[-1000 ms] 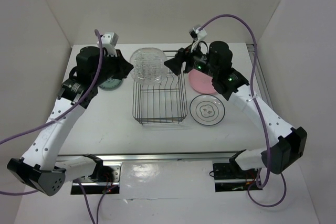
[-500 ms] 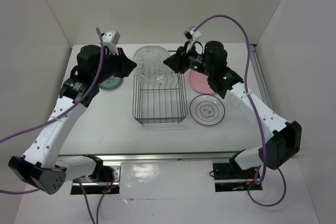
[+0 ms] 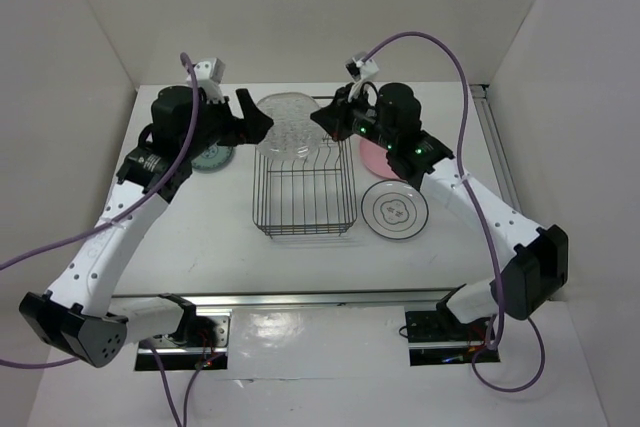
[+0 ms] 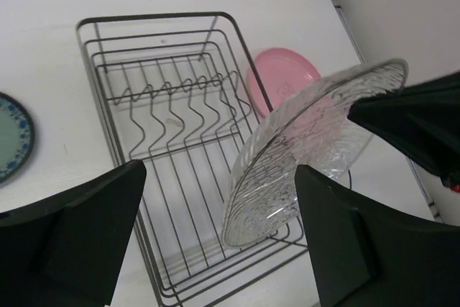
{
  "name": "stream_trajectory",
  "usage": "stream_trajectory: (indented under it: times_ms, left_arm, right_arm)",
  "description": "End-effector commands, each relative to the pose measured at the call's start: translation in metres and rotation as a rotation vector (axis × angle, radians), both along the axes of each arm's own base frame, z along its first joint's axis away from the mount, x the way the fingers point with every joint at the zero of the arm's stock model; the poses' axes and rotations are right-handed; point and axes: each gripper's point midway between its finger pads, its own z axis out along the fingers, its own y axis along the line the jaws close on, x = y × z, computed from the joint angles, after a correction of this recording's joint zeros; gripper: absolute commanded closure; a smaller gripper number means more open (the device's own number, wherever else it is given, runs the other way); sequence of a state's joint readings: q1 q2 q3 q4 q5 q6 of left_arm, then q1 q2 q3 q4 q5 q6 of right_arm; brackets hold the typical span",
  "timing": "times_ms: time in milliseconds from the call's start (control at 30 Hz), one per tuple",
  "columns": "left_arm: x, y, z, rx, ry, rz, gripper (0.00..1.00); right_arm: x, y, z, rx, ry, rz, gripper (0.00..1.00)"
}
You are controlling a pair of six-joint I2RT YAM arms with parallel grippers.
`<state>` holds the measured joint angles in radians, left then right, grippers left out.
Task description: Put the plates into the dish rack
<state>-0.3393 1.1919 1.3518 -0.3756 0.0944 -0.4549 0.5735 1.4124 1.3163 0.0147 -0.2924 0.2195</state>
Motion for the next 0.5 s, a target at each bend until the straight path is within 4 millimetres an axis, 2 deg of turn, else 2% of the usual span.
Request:
stream_trajectory:
  times_ms: [0,133,200,233,267,300,367,433,467]
  left_arm:
    - [0.018,0.025,0.007,-0.033,-0.022,0.165,0.00]
    - [0.019,0.078,0.004,-0.034,0.023,0.427,0.00]
    - [0.015,0.109,-0.007,-0.032,0.082,0.575,0.00]
    - [0.012,0.121,-0.010,-0.039,0.106,0.633,0.00]
    - [0.002,0.141,-0.022,-0.050,0.174,0.724,0.00]
    - [-0.002,0.154,-0.027,-0.047,0.198,0.780,0.00]
    - [-0.009,0.176,-0.039,-0.052,0.247,0.857,0.00]
    - [-0.013,0.181,-0.051,-0.059,0.285,0.855,0.00]
    - [-0.013,0.183,-0.064,-0.046,0.310,0.850,0.00]
  right_arm:
    - [0.021,-0.008,0.013,0.038,-0.003,-0.171,1.00]
    - [0.044,-0.017,0.009,0.037,0.043,-0.337,1.00]
    - [0.060,-0.026,0.008,0.016,0.046,-0.457,1.00]
    - [0.061,-0.024,0.006,0.006,0.046,-0.492,1.00]
    - [0.067,-0.021,0.004,-0.006,0.058,-0.535,1.00]
    - [0.074,-0.029,0.002,-0.021,0.053,-0.623,1.00]
    - [0.079,-0.020,-0.006,-0.060,0.069,-0.699,1.00]
    - [0.085,-0.027,-0.011,-0.093,0.064,-0.827,1.00]
    - [0.081,-0.018,-0.014,-0.103,0.064,-0.847,1.00]
